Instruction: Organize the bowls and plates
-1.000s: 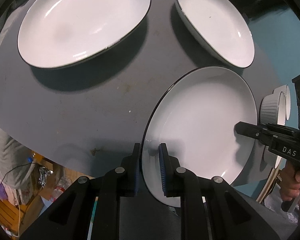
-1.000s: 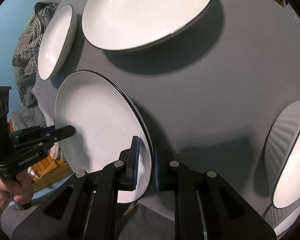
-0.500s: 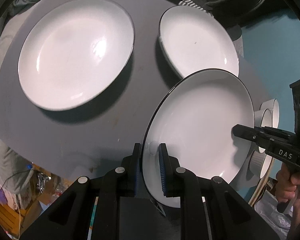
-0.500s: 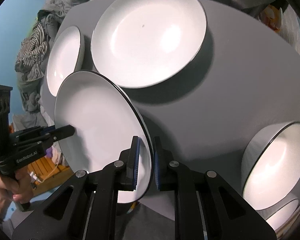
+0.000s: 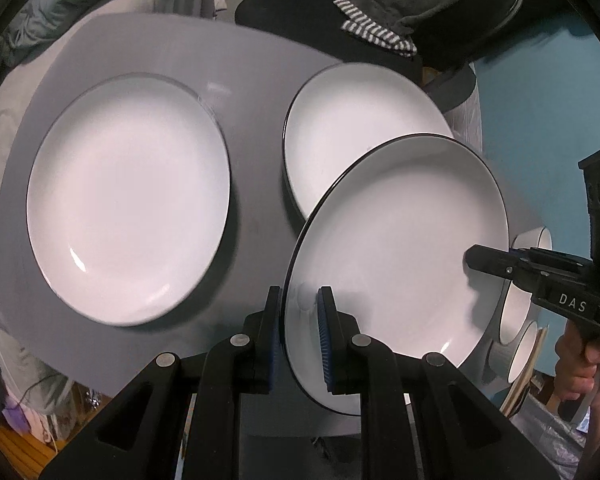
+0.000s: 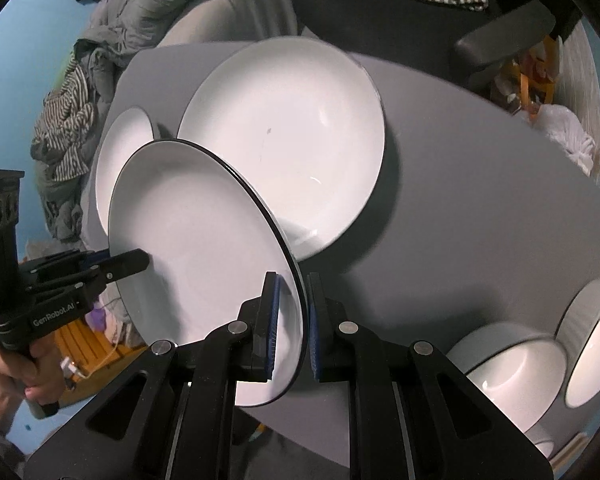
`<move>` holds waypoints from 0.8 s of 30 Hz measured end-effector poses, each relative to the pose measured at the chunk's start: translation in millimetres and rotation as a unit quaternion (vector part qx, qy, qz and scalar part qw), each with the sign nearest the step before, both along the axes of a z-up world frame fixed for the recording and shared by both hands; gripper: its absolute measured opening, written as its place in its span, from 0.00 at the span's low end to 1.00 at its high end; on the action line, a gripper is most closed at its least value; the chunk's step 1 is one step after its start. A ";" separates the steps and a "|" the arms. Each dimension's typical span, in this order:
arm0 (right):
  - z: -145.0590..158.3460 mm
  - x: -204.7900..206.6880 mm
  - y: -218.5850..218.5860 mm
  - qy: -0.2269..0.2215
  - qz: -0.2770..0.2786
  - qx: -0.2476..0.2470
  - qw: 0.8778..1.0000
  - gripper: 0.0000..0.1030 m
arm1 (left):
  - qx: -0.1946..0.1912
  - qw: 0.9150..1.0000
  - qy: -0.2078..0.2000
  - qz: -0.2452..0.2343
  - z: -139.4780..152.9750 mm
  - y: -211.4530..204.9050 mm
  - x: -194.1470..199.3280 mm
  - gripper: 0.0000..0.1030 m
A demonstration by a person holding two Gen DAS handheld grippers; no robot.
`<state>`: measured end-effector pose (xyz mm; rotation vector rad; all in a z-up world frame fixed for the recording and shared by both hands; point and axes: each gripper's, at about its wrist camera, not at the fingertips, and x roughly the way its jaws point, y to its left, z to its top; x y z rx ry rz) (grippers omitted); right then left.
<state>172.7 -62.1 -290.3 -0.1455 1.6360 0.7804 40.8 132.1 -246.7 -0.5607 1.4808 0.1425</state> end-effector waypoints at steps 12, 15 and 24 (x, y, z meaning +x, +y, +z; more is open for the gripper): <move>-2.1 41.5 20.9 0.000 -0.001 0.001 1.000 0.13 | 0.021 1.000 0.002 0.010 -2.0 16.5 54.8 0.16; -5.5 51.4 23.6 0.003 -0.005 0.000 1.000 0.13 | 0.022 1.000 0.007 0.016 -6.5 15.9 64.4 0.16; -18.4 71.8 30.5 0.013 -0.004 -0.012 1.000 0.14 | 0.036 0.999 0.029 0.007 -30.1 18.5 79.3 0.17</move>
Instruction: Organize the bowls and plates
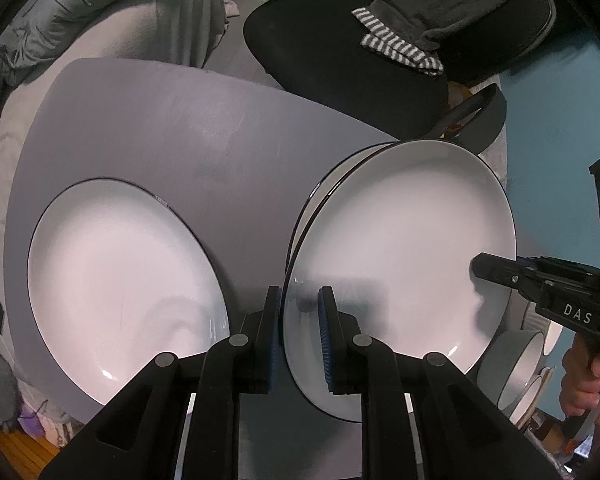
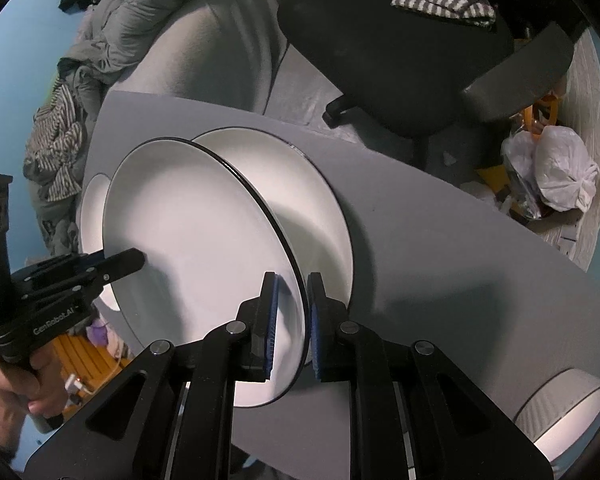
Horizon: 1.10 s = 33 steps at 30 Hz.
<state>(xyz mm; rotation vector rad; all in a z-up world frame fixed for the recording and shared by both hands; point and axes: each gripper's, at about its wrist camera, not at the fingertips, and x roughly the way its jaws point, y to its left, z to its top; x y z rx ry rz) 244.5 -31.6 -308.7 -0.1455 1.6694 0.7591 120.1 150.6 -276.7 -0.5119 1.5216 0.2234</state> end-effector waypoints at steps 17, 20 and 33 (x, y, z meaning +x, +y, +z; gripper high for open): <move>-12.5 13.9 8.2 0.010 -0.009 -0.022 1.000 0.15 | 0.008 1.000 0.028 -0.009 -19.5 1.2 12.9 0.18; -11.1 10.4 12.5 0.007 -0.004 -0.037 0.999 0.16 | 0.002 0.999 0.032 -0.004 -23.6 3.7 15.9 0.18; -10.0 6.7 30.5 0.017 -0.016 -0.101 0.995 0.39 | 0.005 0.999 0.039 -0.004 -24.1 3.8 23.4 0.22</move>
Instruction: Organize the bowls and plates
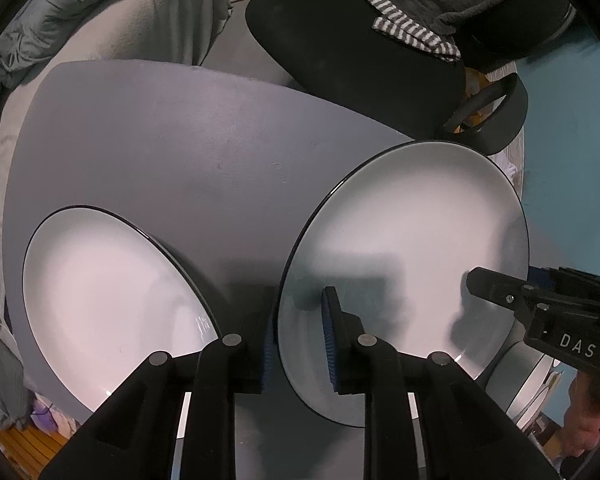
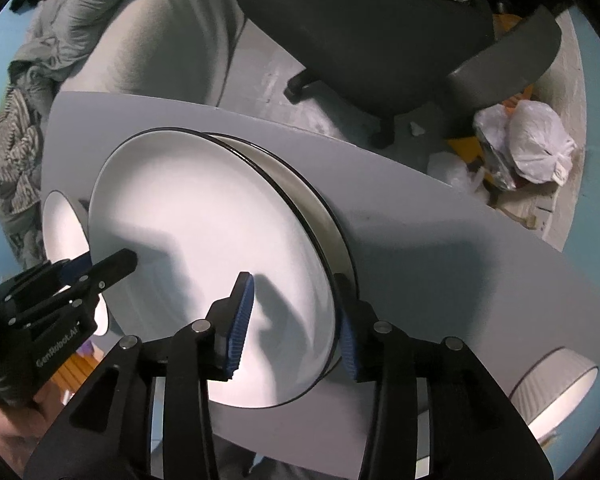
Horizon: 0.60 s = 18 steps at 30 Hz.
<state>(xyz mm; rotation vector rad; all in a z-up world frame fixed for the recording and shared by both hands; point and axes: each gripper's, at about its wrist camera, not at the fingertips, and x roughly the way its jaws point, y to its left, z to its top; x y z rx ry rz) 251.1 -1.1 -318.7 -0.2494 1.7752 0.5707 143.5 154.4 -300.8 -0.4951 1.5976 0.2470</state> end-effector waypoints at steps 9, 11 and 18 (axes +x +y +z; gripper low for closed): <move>1.8 -3.6 1.7 0.000 -0.012 -0.034 0.999 0.39 | 0.007 1.000 0.007 -0.006 0.3 -2.2 -0.8 0.25; 2.5 -5.1 2.1 0.000 -0.013 -0.036 0.999 0.39 | 0.014 1.000 0.008 -0.010 1.9 -2.5 -0.7 0.26; 5.2 -7.5 -1.0 -0.001 -0.023 -0.039 0.999 0.39 | 0.015 0.999 0.021 -0.024 -0.4 -3.4 -1.4 0.30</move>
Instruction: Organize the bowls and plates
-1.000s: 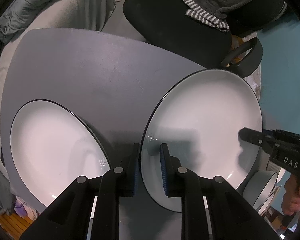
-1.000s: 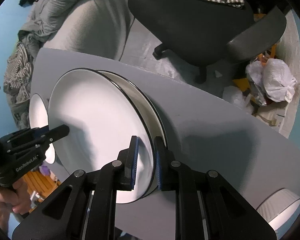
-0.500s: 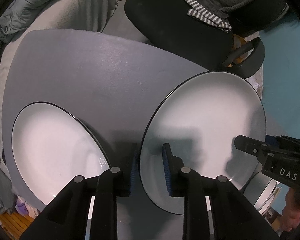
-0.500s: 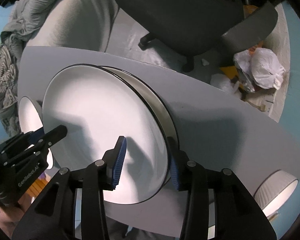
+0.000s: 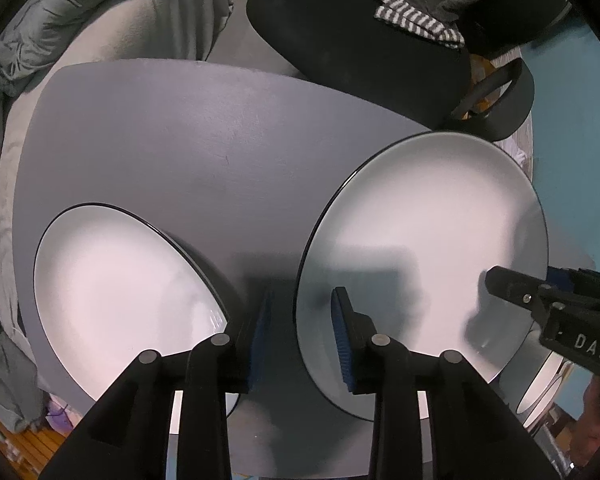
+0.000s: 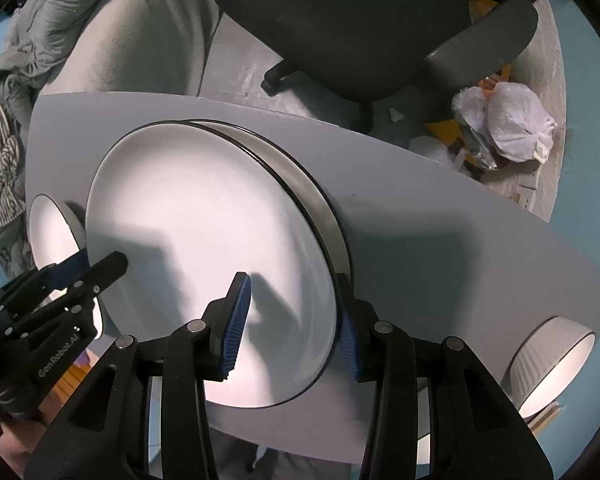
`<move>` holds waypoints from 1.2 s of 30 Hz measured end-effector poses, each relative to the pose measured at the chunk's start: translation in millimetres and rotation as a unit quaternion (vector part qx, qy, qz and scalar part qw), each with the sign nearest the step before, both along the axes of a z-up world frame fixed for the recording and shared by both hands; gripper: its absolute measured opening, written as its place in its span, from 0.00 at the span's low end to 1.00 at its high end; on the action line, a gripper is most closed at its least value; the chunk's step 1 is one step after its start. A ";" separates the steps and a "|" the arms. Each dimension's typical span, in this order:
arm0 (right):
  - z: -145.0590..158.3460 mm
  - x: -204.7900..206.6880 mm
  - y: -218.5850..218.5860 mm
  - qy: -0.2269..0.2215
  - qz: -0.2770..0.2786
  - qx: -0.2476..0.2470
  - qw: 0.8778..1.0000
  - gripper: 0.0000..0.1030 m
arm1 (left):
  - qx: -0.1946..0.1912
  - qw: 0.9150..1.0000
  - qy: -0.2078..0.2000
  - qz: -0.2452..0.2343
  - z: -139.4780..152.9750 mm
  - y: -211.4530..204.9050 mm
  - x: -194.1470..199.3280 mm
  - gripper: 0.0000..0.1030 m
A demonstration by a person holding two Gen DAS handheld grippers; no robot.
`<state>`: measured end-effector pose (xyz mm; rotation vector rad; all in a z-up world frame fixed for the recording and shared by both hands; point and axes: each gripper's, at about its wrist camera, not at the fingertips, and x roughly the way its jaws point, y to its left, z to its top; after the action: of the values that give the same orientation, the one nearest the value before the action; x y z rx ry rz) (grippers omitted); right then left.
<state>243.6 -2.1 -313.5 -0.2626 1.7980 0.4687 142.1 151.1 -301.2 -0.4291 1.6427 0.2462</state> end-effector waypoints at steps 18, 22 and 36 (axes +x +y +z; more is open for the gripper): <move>4.0 -5.0 -1.0 -0.005 0.000 -0.008 1.000 0.39 | 0.002 1.000 -0.007 -0.008 7.0 -6.1 -6.9 0.30; 5.0 -6.9 0.6 -0.007 0.004 -0.012 1.000 0.39 | 0.004 1.000 -0.011 -0.009 10.6 -5.4 -9.9 0.30; 13.7 -9.5 6.3 -0.042 0.031 -0.041 0.998 0.46 | 0.009 1.000 -0.023 -0.001 22.9 -2.9 -19.3 0.30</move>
<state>234.1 4.1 -299.8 -0.3907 1.7339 0.4216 122.8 148.1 -278.3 -0.4159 1.5940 0.2475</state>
